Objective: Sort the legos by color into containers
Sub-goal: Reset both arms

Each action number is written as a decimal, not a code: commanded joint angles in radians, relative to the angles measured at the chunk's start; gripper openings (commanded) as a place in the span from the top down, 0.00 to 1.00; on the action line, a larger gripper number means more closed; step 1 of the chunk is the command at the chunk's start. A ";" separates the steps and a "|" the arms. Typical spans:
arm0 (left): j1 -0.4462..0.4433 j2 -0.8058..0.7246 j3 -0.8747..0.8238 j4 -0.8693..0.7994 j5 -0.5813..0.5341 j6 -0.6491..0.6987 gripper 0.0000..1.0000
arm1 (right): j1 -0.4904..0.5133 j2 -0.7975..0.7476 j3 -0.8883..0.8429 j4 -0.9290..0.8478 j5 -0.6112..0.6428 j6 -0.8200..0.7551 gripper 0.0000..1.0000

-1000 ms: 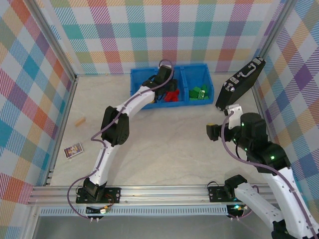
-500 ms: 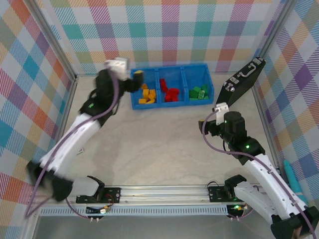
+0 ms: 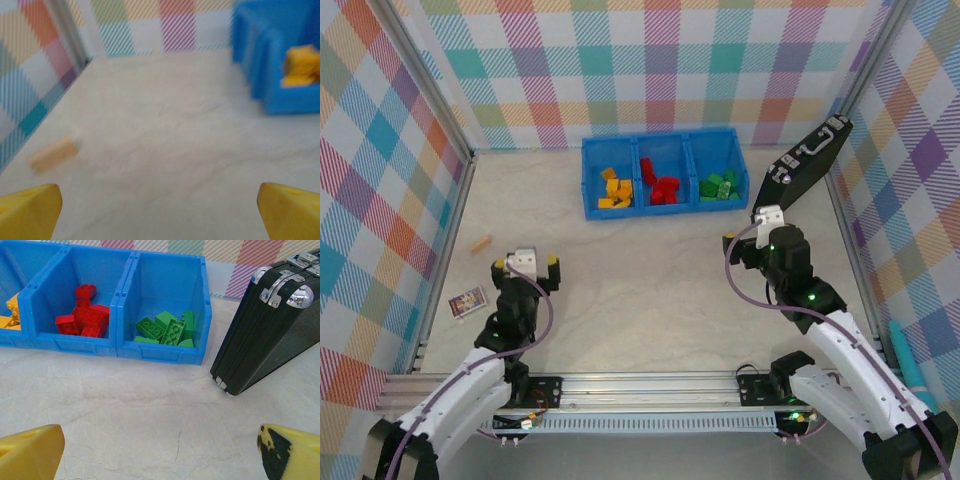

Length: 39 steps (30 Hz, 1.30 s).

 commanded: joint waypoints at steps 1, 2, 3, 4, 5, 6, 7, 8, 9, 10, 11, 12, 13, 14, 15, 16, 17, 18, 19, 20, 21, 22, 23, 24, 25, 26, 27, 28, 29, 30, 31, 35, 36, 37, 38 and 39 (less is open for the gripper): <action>0.060 0.111 -0.029 0.353 -0.046 -0.052 0.00 | -0.005 -0.024 -0.018 0.019 0.002 0.026 0.01; 0.082 0.174 -0.036 0.418 -0.022 -0.062 0.00 | -0.005 -0.026 -0.021 0.023 -0.002 0.026 0.01; 0.097 0.229 -0.038 0.473 -0.001 -0.072 0.00 | -0.005 -0.024 -0.025 0.023 -0.003 0.028 0.01; 0.111 0.296 -0.038 0.533 0.026 -0.079 0.00 | -0.005 -0.021 -0.028 0.025 -0.002 0.029 0.01; 0.122 0.370 -0.036 0.605 0.047 -0.081 0.00 | -0.005 -0.018 -0.029 0.025 0.000 0.032 0.01; 0.127 0.436 -0.030 0.665 0.059 -0.079 0.00 | -0.006 -0.016 -0.028 0.024 -0.001 0.034 0.01; 0.129 0.512 -0.015 0.727 0.068 -0.074 0.00 | -0.006 -0.012 -0.027 0.025 -0.003 0.034 0.01; 0.129 0.583 0.004 0.785 0.083 -0.068 0.00 | -0.006 -0.010 -0.026 0.025 -0.004 0.032 0.01; 0.130 0.643 0.023 0.824 0.097 -0.053 0.00 | -0.006 -0.009 -0.024 0.027 -0.003 0.030 0.01; 0.131 0.709 0.049 0.857 0.088 -0.036 0.00 | -0.006 -0.008 -0.023 0.028 0.002 0.026 0.01; 0.130 0.757 0.078 0.832 0.084 -0.045 0.00 | -0.006 -0.006 -0.023 0.027 0.005 0.025 0.01; 0.135 0.793 0.086 0.837 0.106 -0.043 0.00 | -0.006 -0.004 -0.022 0.029 0.005 0.023 0.01; 0.135 0.846 0.088 0.889 0.127 -0.034 0.00 | -0.006 -0.005 -0.023 0.031 0.008 0.022 0.01; 0.136 0.895 0.087 0.942 0.138 -0.025 0.00 | -0.008 -0.001 -0.023 0.035 0.010 0.018 0.01; 0.136 0.919 0.089 0.963 0.157 -0.017 0.00 | -0.008 0.000 -0.028 0.042 0.015 0.015 0.01; 0.136 0.923 0.097 0.943 0.165 -0.018 0.00 | -0.008 0.004 -0.035 0.059 0.024 0.013 0.01; 0.139 0.930 0.107 0.925 0.169 -0.021 0.00 | -0.008 0.011 -0.041 0.077 0.031 0.010 0.01; 0.141 0.947 0.117 0.929 0.177 -0.012 0.00 | -0.009 0.018 -0.048 0.097 0.033 0.007 0.01; 0.141 0.950 0.130 0.914 0.189 -0.006 0.00 | -0.009 0.029 -0.056 0.119 0.032 0.002 0.01; 0.141 0.929 0.147 0.846 0.201 -0.008 0.00 | -0.011 0.043 -0.056 0.132 0.027 0.000 0.01; 0.141 0.917 0.169 0.788 0.210 -0.008 0.00 | -0.012 0.060 -0.050 0.131 0.019 -0.002 0.01; 0.147 0.920 0.196 0.746 0.223 -0.007 0.00 | -0.014 0.079 -0.043 0.123 0.011 -0.004 0.01; 0.161 0.915 0.222 0.687 0.231 -0.023 0.00 | -0.015 0.098 -0.036 0.120 0.007 -0.005 0.01; 0.172 0.907 0.251 0.617 0.235 -0.043 0.00 | -0.017 0.110 -0.036 0.128 0.007 -0.007 0.01; 0.197 0.911 0.277 0.569 0.265 -0.057 0.00 | -0.021 0.124 -0.043 0.148 0.006 -0.011 0.01; 0.217 0.908 0.300 0.519 0.277 -0.086 0.00 | -0.027 0.132 -0.059 0.184 0.005 -0.016 0.01; 0.231 0.906 0.307 0.502 0.296 -0.096 0.00 | -0.035 0.137 -0.078 0.223 0.005 -0.019 0.01; 0.237 0.909 0.306 0.510 0.299 -0.097 0.00 | -0.051 0.140 -0.107 0.280 -0.003 -0.019 0.01; 0.238 0.906 0.307 0.501 0.301 -0.099 0.00 | -0.079 0.146 -0.129 0.329 -0.024 -0.009 0.01; 0.238 0.908 0.307 0.506 0.301 -0.100 0.00 | -0.105 0.155 -0.147 0.363 -0.050 -0.001 0.01; 0.238 0.907 0.307 0.504 0.301 -0.100 0.00 | -0.133 0.168 -0.166 0.410 -0.085 0.001 0.01; 0.239 0.907 0.307 0.504 0.303 -0.100 0.00 | -0.277 0.266 -0.222 0.595 -0.211 0.027 0.01; 0.239 0.907 0.307 0.504 0.304 -0.100 0.00 | -0.307 0.297 -0.238 0.647 -0.246 0.033 0.01; 0.239 0.907 0.308 0.504 0.304 -0.100 0.00 | -0.348 0.336 -0.254 0.702 -0.292 0.042 0.01; 0.239 0.907 0.307 0.504 0.305 -0.099 0.00 | -0.378 0.376 -0.265 0.748 -0.329 0.051 0.01; 0.239 0.907 0.308 0.504 0.304 -0.100 0.00 | -0.392 0.407 -0.271 0.781 -0.343 0.053 0.01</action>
